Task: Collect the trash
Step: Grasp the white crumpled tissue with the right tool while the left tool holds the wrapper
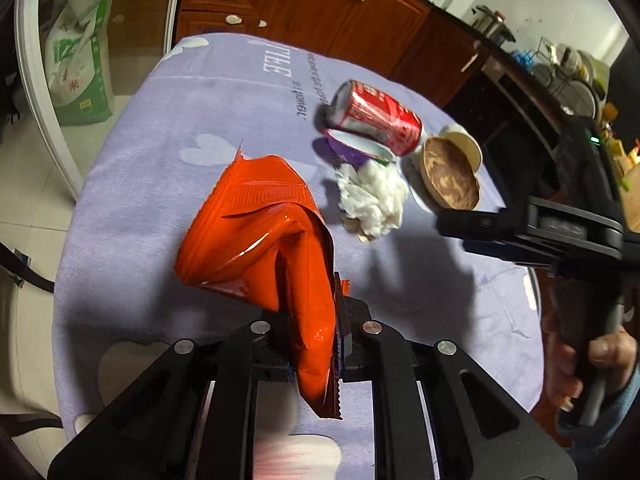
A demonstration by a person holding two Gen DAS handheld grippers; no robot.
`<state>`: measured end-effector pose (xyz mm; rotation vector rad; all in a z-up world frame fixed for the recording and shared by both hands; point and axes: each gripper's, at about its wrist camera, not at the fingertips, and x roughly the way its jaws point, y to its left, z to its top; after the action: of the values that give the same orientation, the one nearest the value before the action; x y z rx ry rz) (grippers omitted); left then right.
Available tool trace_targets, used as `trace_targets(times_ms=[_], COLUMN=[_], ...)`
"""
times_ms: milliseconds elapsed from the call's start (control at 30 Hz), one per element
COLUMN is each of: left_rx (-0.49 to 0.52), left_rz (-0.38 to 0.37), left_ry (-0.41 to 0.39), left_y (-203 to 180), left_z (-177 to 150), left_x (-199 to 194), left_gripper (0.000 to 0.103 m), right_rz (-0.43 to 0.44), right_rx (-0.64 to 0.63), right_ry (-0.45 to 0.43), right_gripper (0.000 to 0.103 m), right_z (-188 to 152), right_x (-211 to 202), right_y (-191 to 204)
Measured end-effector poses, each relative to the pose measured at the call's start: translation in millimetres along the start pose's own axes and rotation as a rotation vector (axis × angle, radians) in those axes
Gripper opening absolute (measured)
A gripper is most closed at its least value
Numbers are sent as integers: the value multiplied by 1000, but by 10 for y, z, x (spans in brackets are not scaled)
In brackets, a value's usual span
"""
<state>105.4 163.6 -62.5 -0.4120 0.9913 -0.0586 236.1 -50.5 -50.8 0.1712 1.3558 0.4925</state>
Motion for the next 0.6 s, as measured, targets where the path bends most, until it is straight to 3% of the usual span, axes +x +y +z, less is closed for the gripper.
trace_targets(times_ms=[233,300,333,400,500,600], left_rx=[-19,-19,-20,-21,-18,-4], left_rz=[-16,-18,-20,-23,-25,-27], left_ry=[9,14,16,21,25,30], left_y=[151,151,153,143,99,17], left_z=[50,60,62,72,74,88], left_x=[12,39,45,69,81,91], left_gripper=[14,14,14,14,14,14], right_rz=[21,32,28,21,14,16], right_rx=[-24,-29,-37,-77,-94,-99], right_ry=[9,12,16,7,-3,-13], right_gripper=[77,65,65,40,28,25], right_z=[216,224,244,261,239,187], right_x=[310,377,414,420,351,221], right_y=[193,214,238,297,301,260])
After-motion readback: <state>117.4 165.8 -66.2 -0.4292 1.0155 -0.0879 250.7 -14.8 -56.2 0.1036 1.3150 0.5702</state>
